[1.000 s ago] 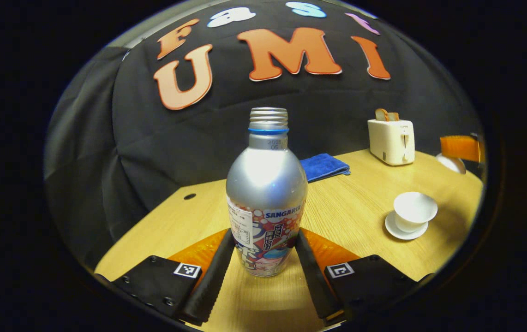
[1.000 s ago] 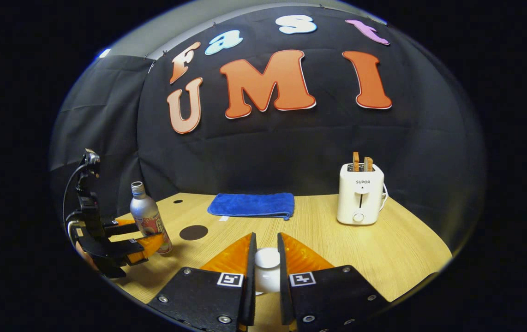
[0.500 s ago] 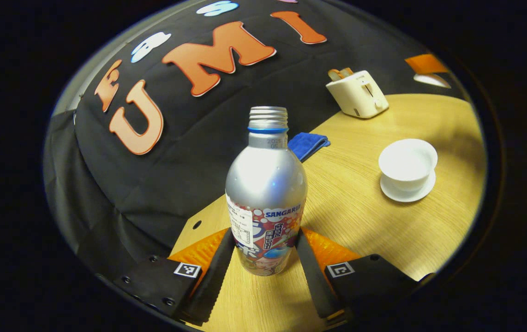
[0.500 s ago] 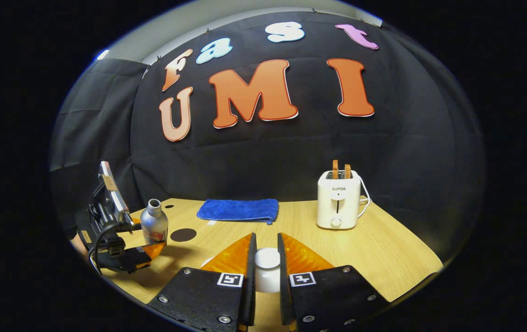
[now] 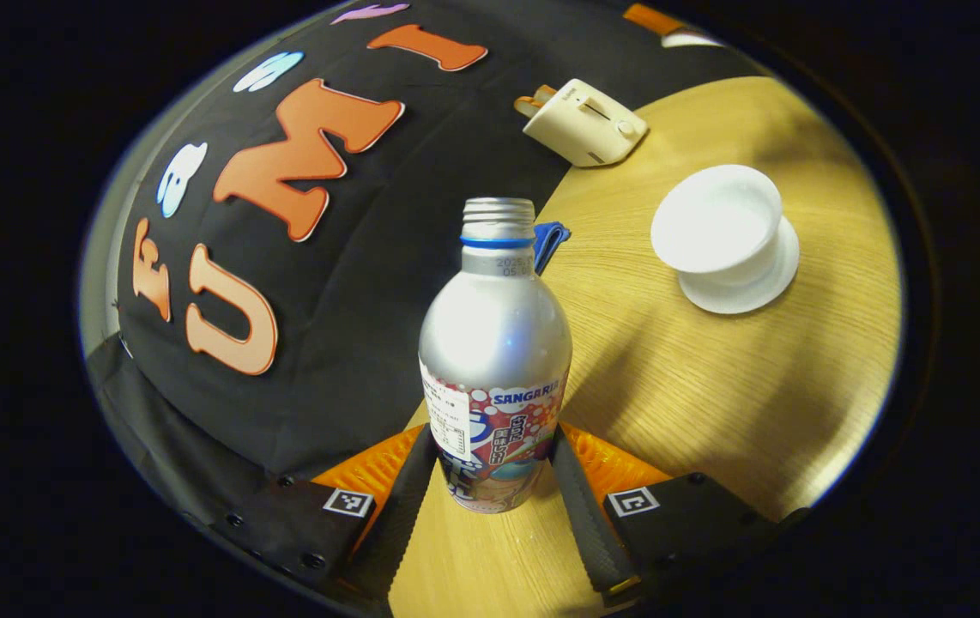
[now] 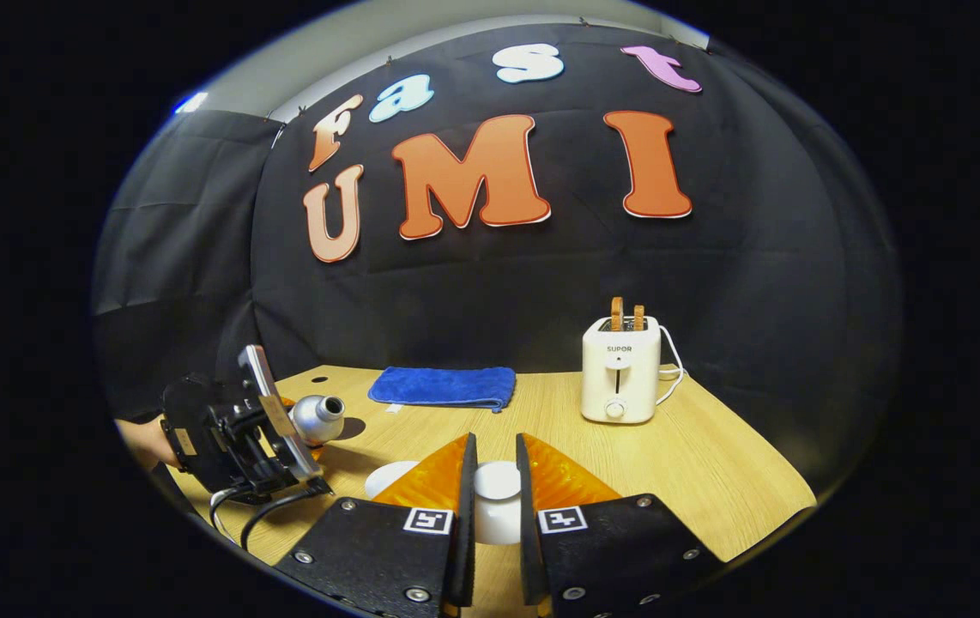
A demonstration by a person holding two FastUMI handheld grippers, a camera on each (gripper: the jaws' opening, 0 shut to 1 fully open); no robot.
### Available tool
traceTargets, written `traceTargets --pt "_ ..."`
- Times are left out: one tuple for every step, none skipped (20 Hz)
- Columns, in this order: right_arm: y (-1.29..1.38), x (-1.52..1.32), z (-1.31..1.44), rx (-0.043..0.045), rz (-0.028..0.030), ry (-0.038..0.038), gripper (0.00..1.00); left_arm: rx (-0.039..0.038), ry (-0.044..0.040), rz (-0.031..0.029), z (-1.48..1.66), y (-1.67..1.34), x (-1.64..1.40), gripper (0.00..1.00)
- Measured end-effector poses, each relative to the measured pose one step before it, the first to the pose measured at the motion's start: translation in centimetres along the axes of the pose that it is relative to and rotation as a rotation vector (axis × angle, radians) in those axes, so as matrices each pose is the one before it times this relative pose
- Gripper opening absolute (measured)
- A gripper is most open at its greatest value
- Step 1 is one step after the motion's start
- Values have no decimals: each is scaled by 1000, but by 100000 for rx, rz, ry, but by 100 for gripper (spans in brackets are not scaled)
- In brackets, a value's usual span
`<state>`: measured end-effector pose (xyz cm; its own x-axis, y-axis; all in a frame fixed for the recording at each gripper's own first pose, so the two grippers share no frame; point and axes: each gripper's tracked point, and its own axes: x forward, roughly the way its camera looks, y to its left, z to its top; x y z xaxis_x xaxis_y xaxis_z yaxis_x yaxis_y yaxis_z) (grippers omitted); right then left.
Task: Open the teacup lid with one hand, grasp the water bottle and pour water into the teacup with the other hand; after pouring, place the water bottle on the coaster and then close the teacup lid.
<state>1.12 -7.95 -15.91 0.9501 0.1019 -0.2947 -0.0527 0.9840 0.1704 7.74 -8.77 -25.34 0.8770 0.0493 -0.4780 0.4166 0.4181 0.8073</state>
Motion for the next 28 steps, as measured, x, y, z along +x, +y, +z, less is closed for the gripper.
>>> traceTargets --pt "-175 -136 -73 -82 88 92 22 2694 -203 -144 40 -90 82 84" --pt "-243 -134 129 -123 -179 -106 22 2551 -593 -103 141 46 52 84" --pt "-213 -122 -48 -7 -260 55 22 2501 -897 -47 337 49 94 84" --pt "-224 -123 -48 258 -181 -20 22 2342 -249 364 128 153 96 84" --pt "-152 -121 -132 462 -276 189 22 2375 -680 345 261 96 -76 84" --pt "-136 -102 -42 491 275 121 22 2396 -449 467 281 234 -122 84" --pt "-53 -47 24 260 -73 200 22 2385 -608 344 372 118 -48 84" --pt "-197 60 -185 -17 -281 290 22 2433 -359 257 169 53 50 84" --pt "-51 -194 -138 -165 -124 203 22 2730 -321 301 158 191 -31 84" --pt "-25 -57 -85 -158 -8 196 22 3282 -323 576 153 295 -31 84" --pt "-5 -28 35 -98 86 -19 22 3884 -939 1206 270 280 -82 84" --pt "25 -89 -44 -65 224 112 22 3937 -345 1564 -53 313 -46 84" --pt "-18 -23 1 -143 171 -49 22 3220 -540 515 93 209 -40 84" --pt "-34 -37 -23 -102 -31 72 22 2180 -530 -48 223 127 -54 84" --pt "-123 61 -116 63 42 126 22 2066 -523 -342 212 167 14 84" --pt "-10 -64 15 243 47 56 22 2092 -347 261 212 151 8 84" --pt "134 25 -6 202 196 153 22 2411 -634 367 207 189 120 84" --pt "-1 -30 1 30 66 5 22 2491 -540 142 246 52 100 84" --pt "94 6 -97 -76 132 54 22 2575 -527 -131 397 7 296 84" --pt "59 59 80 -118 209 64 22 2438 -350 577 -74 218 182 84" --pt "49 1 -76 -204 25 120 22 2279 -318 799 103 363 -30 84" --pt "37 -25 -7 -248 177 7 22 1834 -296 400 45 159 -16 84" --pt "-70 13 -45 46 -274 -11 22 1557 -398 178 115 130 66 84" --pt "72 96 12 269 308 97 22 1543 -205 126 38 116 119 84" --pt "-41 -54 10 227 -240 -14 22 1828 -29 305 -36 116 -169 84" --pt "37 91 -69 7 159 191 22 2022 -418 408 85 92 90 84" --pt "-38 -106 -102 -37 -267 -87 22 1905 -131 293 -61 144 -12 84" --pt "-175 23 57 137 -638 -36 22 1523 -110 66 -19 -65 22 84"
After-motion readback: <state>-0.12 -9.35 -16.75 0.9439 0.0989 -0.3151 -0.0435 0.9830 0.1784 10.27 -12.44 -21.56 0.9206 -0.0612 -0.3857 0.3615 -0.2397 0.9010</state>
